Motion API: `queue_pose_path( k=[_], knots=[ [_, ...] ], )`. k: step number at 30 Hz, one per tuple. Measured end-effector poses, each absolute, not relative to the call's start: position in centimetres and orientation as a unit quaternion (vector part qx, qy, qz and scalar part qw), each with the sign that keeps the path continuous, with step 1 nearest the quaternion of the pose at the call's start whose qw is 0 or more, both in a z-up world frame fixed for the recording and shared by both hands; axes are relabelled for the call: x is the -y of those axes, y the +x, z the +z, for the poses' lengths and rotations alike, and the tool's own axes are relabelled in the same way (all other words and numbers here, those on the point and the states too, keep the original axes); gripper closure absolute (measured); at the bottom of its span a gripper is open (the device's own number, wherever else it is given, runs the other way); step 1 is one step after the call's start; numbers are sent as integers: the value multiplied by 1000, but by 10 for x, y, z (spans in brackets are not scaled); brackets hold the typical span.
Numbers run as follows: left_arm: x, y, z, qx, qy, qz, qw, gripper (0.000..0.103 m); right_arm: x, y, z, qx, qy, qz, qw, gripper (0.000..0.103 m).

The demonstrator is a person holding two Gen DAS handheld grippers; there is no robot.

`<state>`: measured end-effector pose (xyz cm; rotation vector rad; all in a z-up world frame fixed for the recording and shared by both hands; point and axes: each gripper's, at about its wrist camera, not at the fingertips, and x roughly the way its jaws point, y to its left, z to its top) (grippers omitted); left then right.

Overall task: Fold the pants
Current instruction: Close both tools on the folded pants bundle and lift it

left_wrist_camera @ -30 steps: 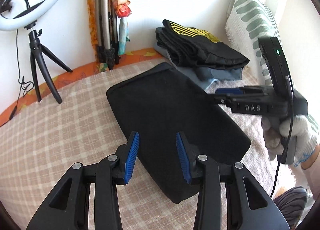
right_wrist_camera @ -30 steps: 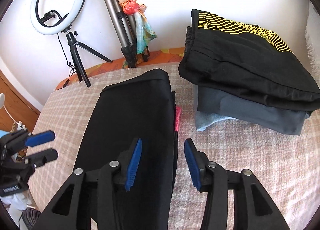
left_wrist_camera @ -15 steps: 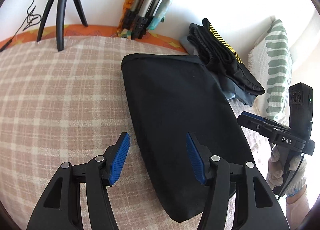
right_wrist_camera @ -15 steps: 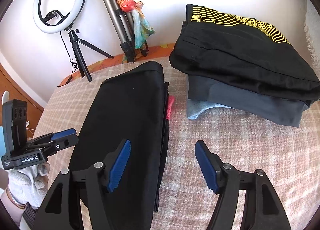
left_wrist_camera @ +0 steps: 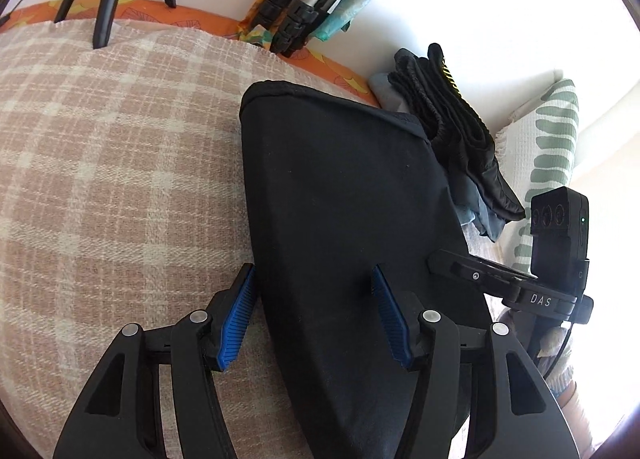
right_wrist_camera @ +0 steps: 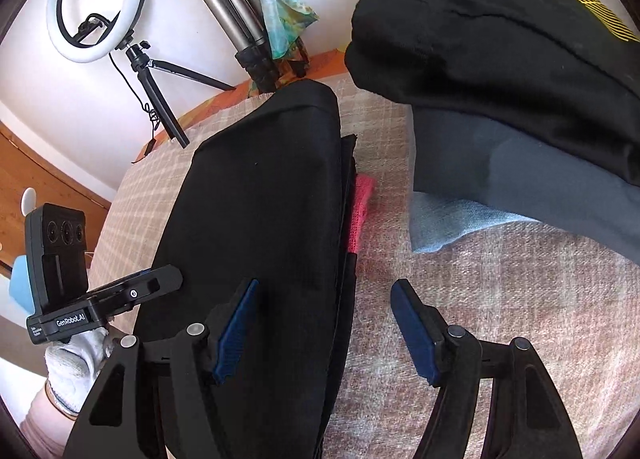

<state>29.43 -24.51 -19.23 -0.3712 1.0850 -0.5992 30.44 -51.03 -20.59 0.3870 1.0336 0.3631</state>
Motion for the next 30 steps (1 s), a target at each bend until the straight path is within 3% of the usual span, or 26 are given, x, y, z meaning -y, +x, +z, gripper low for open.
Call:
queue_pose_path(
  k=[5, 7, 8, 10, 13, 15, 18, 30],
  knots=[
    [250, 300, -194, -499, -182, -296, 794, 48, 510, 304, -207, -479, 179, 196, 837, 30],
    [253, 300, -194, -495, -172, -300, 797, 48, 510, 304, -208, -480, 183, 212, 831, 37],
    [254, 299, -194, -493, -169, -301, 799, 48, 510, 304, -211, -485, 195, 231, 820, 51],
    [255, 299, -195, -489, -168, -303, 801, 49, 509, 303, -214, -483, 207, 238, 817, 52],
    [254, 302, -198, -489, -182, -303, 798, 58, 508, 301, -214, -477, 208, 240, 819, 53],
    [254, 305, -200, -491, -191, -297, 796, 67, 509, 300, -216, -477, 219, 237, 818, 65],
    [257, 302, -198, -487, -180, -289, 804, 71, 506, 298, -217, -475, 227, 232, 818, 73],
    [273, 282, -178, -450, -97, -268, 847, 83, 490, 285, -200, -455, 186, 196, 848, 88]
  ],
)
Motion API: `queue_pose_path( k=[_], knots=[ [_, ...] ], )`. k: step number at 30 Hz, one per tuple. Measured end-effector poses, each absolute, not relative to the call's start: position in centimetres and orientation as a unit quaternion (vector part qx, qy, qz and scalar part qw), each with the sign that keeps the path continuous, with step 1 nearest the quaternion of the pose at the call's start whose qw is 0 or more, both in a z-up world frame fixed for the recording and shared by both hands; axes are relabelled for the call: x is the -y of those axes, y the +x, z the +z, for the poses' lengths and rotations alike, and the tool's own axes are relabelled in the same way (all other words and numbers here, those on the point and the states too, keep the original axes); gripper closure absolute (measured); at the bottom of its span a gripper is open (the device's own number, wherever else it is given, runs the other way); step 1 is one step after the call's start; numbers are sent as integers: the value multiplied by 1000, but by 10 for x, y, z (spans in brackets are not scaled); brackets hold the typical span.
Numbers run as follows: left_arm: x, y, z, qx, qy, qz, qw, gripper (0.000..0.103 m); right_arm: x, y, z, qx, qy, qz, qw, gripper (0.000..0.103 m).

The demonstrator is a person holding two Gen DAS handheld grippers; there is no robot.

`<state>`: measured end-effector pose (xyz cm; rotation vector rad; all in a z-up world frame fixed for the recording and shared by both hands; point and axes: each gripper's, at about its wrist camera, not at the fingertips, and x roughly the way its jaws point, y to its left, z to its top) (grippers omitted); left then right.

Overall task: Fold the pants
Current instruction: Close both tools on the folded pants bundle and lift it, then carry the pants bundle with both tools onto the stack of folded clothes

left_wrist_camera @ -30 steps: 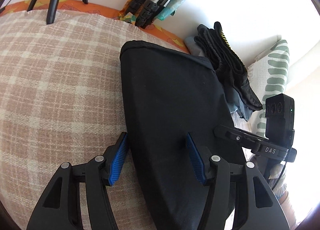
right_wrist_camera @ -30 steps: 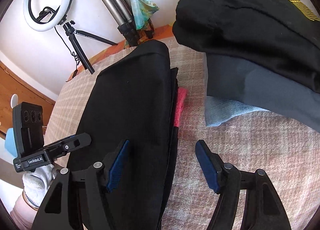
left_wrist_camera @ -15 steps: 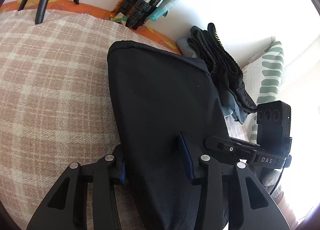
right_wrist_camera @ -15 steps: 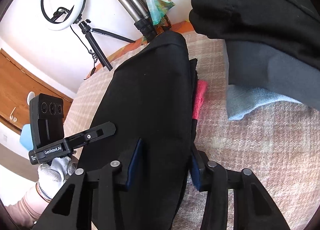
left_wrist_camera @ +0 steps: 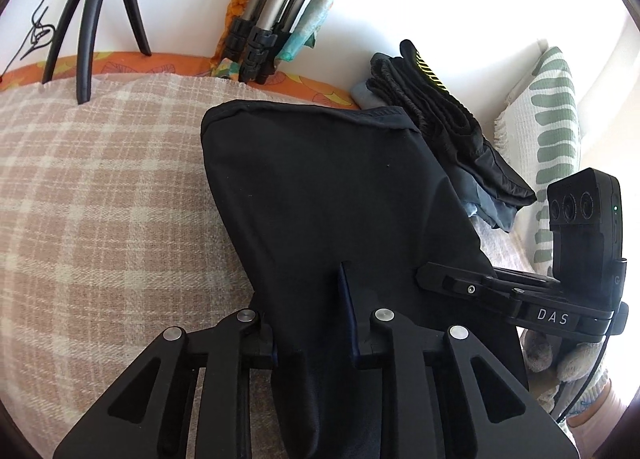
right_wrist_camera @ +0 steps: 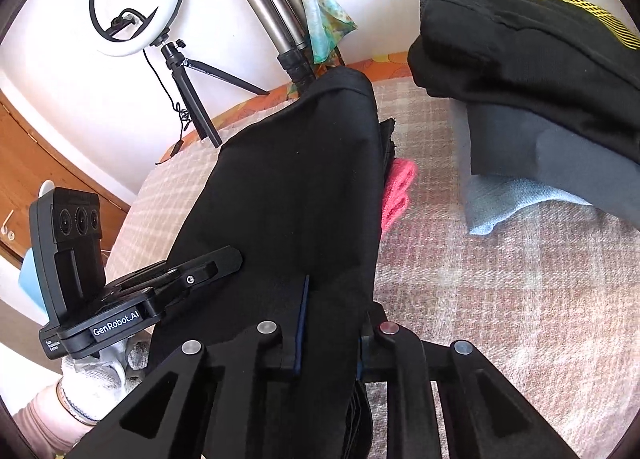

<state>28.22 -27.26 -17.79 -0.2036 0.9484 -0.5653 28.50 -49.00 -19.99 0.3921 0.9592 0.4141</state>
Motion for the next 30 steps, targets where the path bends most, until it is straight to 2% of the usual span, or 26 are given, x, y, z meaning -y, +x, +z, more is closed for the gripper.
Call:
queue_pose_path(
  k=[12, 30],
  knots=[
    [277, 259, -156, -417, -63, -277, 864, 88, 485, 259, -185, -434, 179, 176, 865, 91],
    [316, 228, -101, -357, -49, -332, 872, 89, 521, 201, -136, -374, 186, 132, 899, 91]
  ],
)
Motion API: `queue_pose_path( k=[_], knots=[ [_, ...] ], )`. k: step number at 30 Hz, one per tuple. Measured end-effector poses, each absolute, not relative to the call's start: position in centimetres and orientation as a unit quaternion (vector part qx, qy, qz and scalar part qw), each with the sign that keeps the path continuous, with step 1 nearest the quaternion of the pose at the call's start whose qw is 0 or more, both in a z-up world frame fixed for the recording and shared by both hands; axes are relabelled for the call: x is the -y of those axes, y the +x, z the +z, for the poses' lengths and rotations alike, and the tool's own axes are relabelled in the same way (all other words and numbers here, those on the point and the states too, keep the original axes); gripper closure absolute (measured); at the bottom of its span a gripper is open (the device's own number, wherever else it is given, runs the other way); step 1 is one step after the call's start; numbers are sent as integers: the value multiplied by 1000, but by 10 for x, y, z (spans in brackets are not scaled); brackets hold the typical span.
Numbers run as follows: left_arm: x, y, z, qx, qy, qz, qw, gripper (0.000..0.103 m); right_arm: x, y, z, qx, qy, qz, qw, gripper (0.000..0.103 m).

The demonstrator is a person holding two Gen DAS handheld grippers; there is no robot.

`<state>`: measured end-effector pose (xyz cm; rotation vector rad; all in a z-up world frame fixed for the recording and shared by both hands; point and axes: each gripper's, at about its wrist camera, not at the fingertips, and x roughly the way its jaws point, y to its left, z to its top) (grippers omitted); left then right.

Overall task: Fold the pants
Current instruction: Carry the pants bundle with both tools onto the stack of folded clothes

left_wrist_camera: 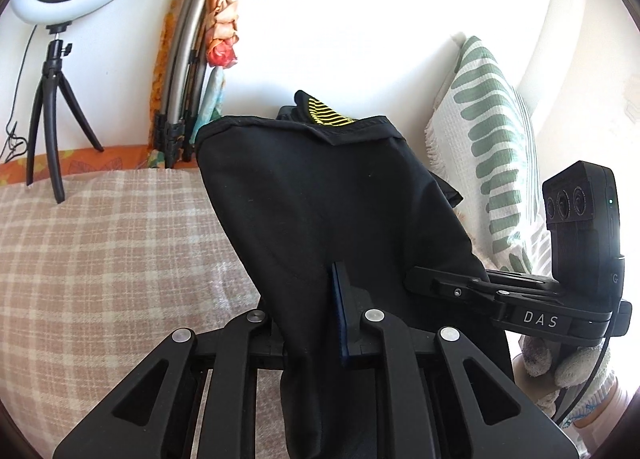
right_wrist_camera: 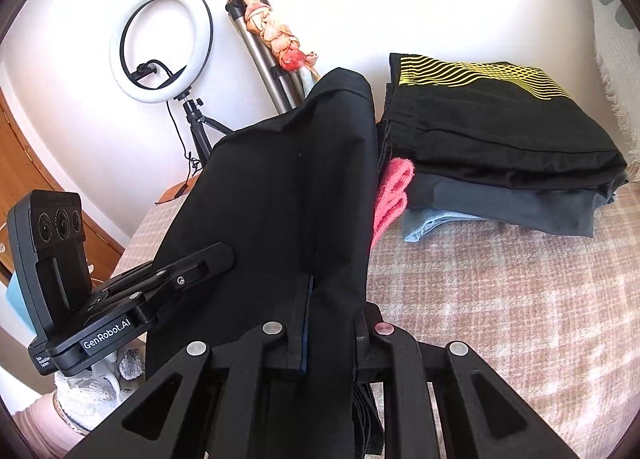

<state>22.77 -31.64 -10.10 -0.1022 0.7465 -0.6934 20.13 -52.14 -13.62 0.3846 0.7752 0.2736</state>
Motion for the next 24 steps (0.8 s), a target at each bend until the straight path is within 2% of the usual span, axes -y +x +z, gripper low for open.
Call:
queue_pose_path(
  k=[24],
  knots=[
    [452, 261, -35, -289, -2, -402, 869, 89, 646, 202, -75, -308, 193, 52, 930, 91]
  ],
)
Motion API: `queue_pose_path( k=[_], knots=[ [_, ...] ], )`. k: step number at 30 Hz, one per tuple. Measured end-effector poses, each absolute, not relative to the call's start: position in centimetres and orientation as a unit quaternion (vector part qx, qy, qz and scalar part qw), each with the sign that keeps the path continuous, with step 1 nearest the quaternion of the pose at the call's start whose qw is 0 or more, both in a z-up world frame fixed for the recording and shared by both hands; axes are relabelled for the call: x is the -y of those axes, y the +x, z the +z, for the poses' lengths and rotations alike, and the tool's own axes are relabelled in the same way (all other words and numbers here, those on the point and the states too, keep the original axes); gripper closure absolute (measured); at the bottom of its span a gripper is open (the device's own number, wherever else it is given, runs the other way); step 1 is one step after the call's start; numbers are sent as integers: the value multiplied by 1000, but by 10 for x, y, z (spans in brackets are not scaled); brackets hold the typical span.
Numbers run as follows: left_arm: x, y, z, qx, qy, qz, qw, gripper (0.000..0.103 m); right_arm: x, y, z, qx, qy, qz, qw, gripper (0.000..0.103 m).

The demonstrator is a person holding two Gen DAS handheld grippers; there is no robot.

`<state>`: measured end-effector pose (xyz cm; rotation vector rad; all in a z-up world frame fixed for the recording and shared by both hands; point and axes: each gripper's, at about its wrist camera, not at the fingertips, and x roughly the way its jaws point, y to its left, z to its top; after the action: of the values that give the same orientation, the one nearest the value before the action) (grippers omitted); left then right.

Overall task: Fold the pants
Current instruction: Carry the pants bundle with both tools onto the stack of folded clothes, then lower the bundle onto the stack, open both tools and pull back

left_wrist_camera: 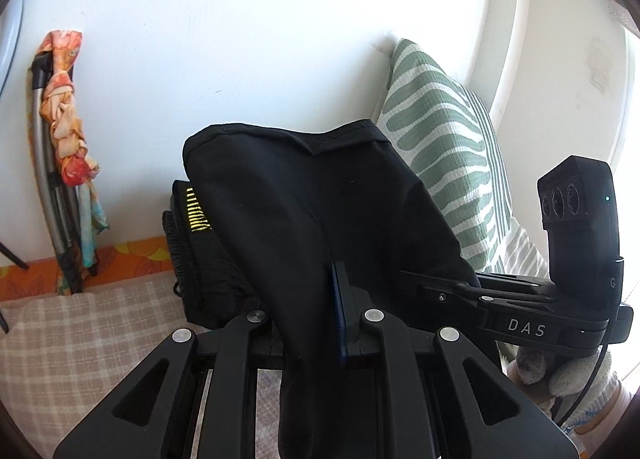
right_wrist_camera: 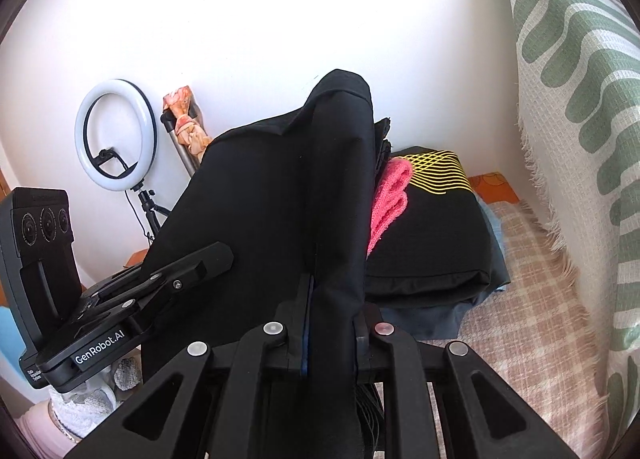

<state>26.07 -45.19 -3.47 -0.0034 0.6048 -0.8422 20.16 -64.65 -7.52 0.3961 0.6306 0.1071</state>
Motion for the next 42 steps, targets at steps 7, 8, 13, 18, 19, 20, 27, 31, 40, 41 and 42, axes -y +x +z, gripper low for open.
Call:
queue_pose_path(
  k=[7, 8, 13, 18, 19, 20, 27, 31, 40, 41, 42],
  knots=[
    [486, 281, -18, -264, 14, -407, 875, 89, 673, 227, -56, -292, 184, 40, 938, 91],
    [490, 286, -17, -262, 14, -407, 875, 89, 677, 232, -56, -290, 184, 39, 938, 91],
    [508, 309, -17, -263, 12, -404, 876, 89, 692, 261, -56, -289, 183, 34, 939, 91],
    [520, 334, -25, -271, 8, -394, 878, 89, 703, 292, -63, -299, 173, 32, 938, 91],
    [521, 339, -28, -275, 4, -392, 878, 89, 705, 298, -65, -301, 172, 32, 937, 91],
    [522, 343, -31, -279, 1, -390, 878, 89, 708, 304, -68, -305, 173, 33, 936, 91],
    [535, 362, -63, -314, 16, -365, 876, 89, 717, 334, -95, -341, 157, 26, 927, 90],
    [536, 369, -77, -334, 22, -349, 875, 89, 712, 345, -103, -356, 114, -16, 928, 79],
    [526, 368, -80, -341, 21, -331, 880, 85, 712, 336, -94, -341, 93, -78, 932, 60],
    [524, 366, -79, -340, 22, -330, 880, 82, 711, 334, -93, -340, 94, -77, 933, 60],
    [521, 364, -78, -337, 23, -330, 881, 75, 709, 332, -92, -339, 94, -77, 933, 59]
  ],
)
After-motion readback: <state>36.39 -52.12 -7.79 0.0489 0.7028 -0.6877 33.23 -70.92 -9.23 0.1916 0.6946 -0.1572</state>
